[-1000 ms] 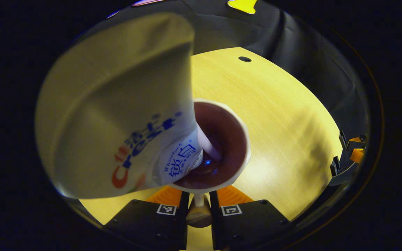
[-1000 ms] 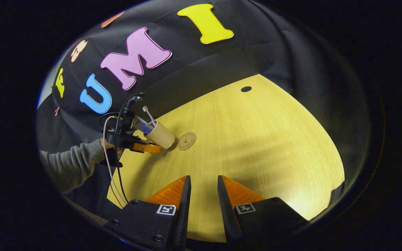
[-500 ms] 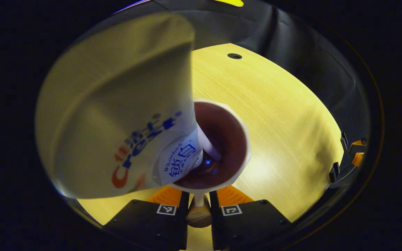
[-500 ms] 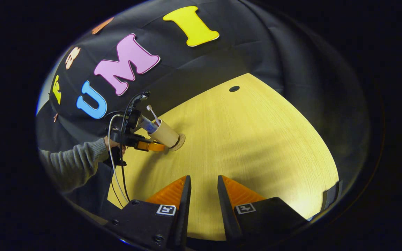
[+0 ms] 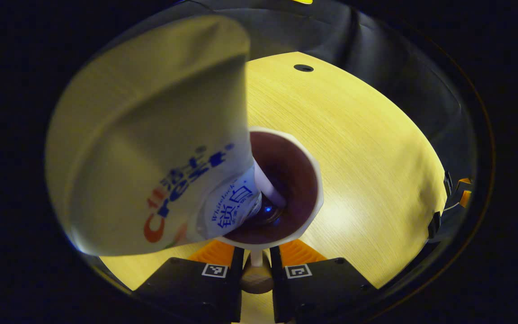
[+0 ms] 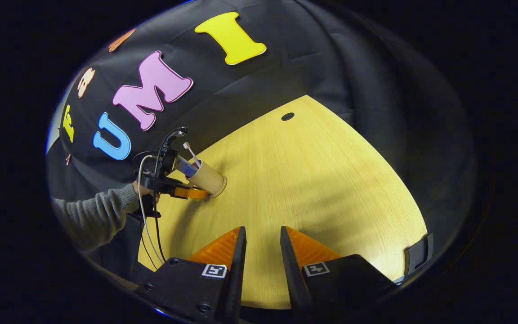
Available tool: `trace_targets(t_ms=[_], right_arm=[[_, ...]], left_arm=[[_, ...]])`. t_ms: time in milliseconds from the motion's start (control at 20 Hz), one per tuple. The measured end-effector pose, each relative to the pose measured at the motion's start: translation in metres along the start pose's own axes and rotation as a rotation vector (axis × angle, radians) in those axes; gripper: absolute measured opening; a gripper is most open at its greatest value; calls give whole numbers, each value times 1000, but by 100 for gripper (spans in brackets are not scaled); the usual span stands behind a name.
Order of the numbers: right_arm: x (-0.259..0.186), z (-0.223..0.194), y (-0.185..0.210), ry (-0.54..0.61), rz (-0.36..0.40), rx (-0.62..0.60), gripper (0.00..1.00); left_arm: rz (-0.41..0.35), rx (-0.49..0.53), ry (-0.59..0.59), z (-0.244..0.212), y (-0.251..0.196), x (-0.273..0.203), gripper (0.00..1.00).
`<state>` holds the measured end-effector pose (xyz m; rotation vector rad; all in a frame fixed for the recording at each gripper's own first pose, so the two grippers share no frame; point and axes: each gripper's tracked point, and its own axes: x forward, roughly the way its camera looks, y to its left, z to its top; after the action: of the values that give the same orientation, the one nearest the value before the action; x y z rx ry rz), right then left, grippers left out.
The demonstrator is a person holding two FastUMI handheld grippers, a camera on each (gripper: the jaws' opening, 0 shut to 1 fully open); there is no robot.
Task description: Put the toothbrush and toothpaste on the desktop into the cup, then pick up the cup and place it on the coaster on the desktop.
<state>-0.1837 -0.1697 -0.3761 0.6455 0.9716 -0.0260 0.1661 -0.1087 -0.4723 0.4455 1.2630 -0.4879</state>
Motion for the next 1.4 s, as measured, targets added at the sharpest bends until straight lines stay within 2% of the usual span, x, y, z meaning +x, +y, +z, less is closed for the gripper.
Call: trace_targets(t_ms=[50,150,200,300,350,450,500,550,600,650,750,900,1000,1400], right_arm=[[0,1,0,-3,1,-2,47],[3,0,2,-2,4,-2,47],[3,0,4,1,6,-2,47],[5,-2,6,2,11,-4,47],[6,-2,7,3,13,-5,47],[6,-2,7,4,14,-5,47],[6,-2,7,4,15,-3,47],[7,-1,8,3,15,-2,47],[6,-2,9,2,15,-3,47],[5,-1,11,2,16,-4,47],[6,2,14,3,18,-9,47],[9,2,24,4,25,-19,47],[10,2,32,3,23,-37,47],[19,-3,86,10,52,-103,47]], left_arm=[[-1,4,-1,0,0,0,32],[-7,6,8,-1,-1,0,33],[-13,2,13,-1,-1,1,37],[-20,-2,20,-4,-2,1,34],[-21,0,9,-2,-3,0,42],[-24,1,-1,-1,-2,-4,42],[-23,2,-8,0,-2,-6,45],[-20,3,-15,1,-1,-8,55],[-15,3,-23,2,1,-10,56],[-10,0,-31,2,2,-13,62],[-4,-12,-47,0,2,-20,67],[-8,-43,-82,-11,2,-35,66],[-37,-89,-139,-18,-4,-49,66],[-24,-234,-354,-63,2,-127,67]])
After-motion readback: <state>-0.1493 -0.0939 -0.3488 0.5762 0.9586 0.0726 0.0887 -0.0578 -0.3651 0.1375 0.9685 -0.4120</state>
